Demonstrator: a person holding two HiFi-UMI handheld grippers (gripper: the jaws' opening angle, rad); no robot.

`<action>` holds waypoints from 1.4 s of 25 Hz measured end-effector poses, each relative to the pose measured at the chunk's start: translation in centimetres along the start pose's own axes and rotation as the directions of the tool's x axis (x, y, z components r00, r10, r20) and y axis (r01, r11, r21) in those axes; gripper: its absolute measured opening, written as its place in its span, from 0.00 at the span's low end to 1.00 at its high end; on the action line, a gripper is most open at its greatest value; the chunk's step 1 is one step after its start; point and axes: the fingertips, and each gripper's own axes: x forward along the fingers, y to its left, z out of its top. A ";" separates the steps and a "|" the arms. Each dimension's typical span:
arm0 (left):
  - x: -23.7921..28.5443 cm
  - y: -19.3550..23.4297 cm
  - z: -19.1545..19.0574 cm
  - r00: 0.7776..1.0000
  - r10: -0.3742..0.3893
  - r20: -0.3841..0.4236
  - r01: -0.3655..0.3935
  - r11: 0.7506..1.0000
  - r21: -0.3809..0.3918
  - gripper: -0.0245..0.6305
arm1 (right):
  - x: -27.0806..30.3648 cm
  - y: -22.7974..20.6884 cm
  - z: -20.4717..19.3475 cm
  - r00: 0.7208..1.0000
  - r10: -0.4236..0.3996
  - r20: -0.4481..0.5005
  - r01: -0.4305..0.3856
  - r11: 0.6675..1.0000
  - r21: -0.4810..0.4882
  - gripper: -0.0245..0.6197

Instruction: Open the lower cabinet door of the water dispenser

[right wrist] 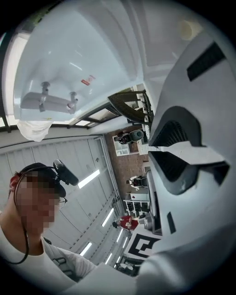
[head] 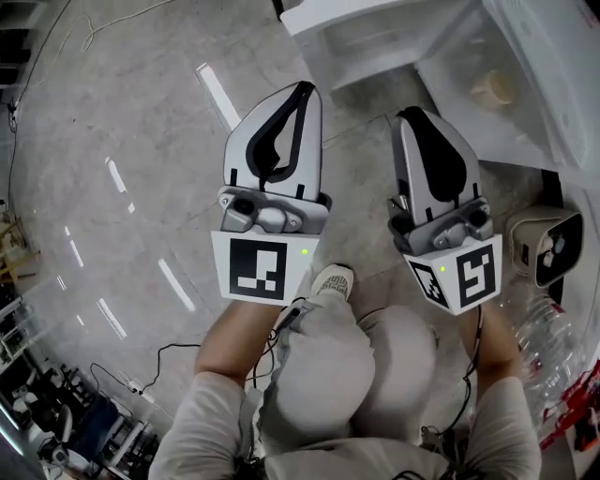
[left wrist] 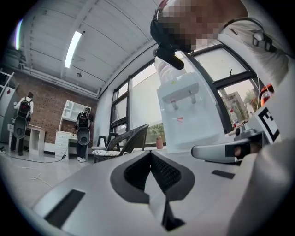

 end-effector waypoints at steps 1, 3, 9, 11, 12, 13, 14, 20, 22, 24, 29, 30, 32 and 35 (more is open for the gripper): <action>-0.1 -0.4 1.6 1.000 -0.012 -0.001 0.012 1.000 -0.008 0.04 | -0.7 -0.1 1.6 1.000 -0.023 -0.004 0.023 1.000 0.006 0.10; -0.5 -1.2 5.4 0.999 -0.033 0.002 0.033 0.999 -0.008 0.04 | -2.3 0.1 5.0 0.998 -0.064 -0.017 0.064 0.998 0.005 0.10; -1.7 -2.9 20.1 0.994 -0.106 0.028 0.106 0.994 0.016 0.04 | -8.4 2.2 18.1 0.978 -0.198 -0.070 0.196 0.980 -0.036 0.10; -2.3 -2.8 25.9 0.993 -0.119 0.027 0.119 0.993 0.014 0.04 | -10.2 3.0 23.8 0.967 -0.243 -0.079 0.241 0.970 -0.033 0.10; -2.6 -2.7 28.9 0.992 -0.123 0.027 0.123 0.992 0.013 0.04 | -10.9 3.2 26.8 0.960 -0.268 -0.079 0.266 0.963 -0.032 0.10; -2.8 -2.6 32.0 0.992 -0.126 0.028 0.126 0.992 0.013 0.04 | -11.7 3.5 29.9 0.953 -0.294 -0.080 0.292 0.956 -0.030 0.10; -3.0 -2.6 35.0 0.991 -0.130 0.028 0.130 0.991 0.012 0.04 | -12.4 3.7 33.0 0.944 -0.320 -0.081 0.319 0.947 -0.029 0.10; -2.3 -3.3 51.0 0.982 -0.190 0.014 0.190 0.981 -0.029 0.04 | -15.5 4.7 50.7 0.879 -0.473 -0.060 0.469 0.881 -0.065 0.10; -2.6 -3.8 56.0 0.979 -0.206 0.007 0.206 0.978 -0.035 0.04 | -16.6 5.4 57.0 0.860 -0.510 -0.031 0.507 0.858 -0.080 0.10; -2.9 -3.8 60.9 0.980 -0.200 0.015 0.201 0.979 -0.030 0.04 | -17.7 6.1 62.8 0.848 -0.530 0.003 0.528 0.844 -0.092 0.10; -3.1 -4.2 69.9 0.977 -0.193 0.091 0.196 0.980 -0.030 0.04 | -20.8 7.2 71.8 0.824 -0.561 0.072 0.566 0.813 -0.138 0.10; -3.1 -4.4 71.0 0.974 -0.199 0.106 0.203 0.979 -0.029 0.04 | -21.5 7.4 72.8 0.819 -0.568 0.083 0.574 0.805 -0.149 0.10; -3.7 -4.7 72.8 0.970 -0.210 0.120 0.215 0.976 -0.032 0.04 | -22.8 8.0 74.3 0.811 -0.578 0.093 0.585 0.795 -0.160 0.10; -4.5 -5.6 74.5 0.963 -0.238 0.125 0.245 0.969 -0.042 0.04 | -24.4 8.9 76.1 0.796 -0.597 0.105 0.605 0.778 -0.170 0.10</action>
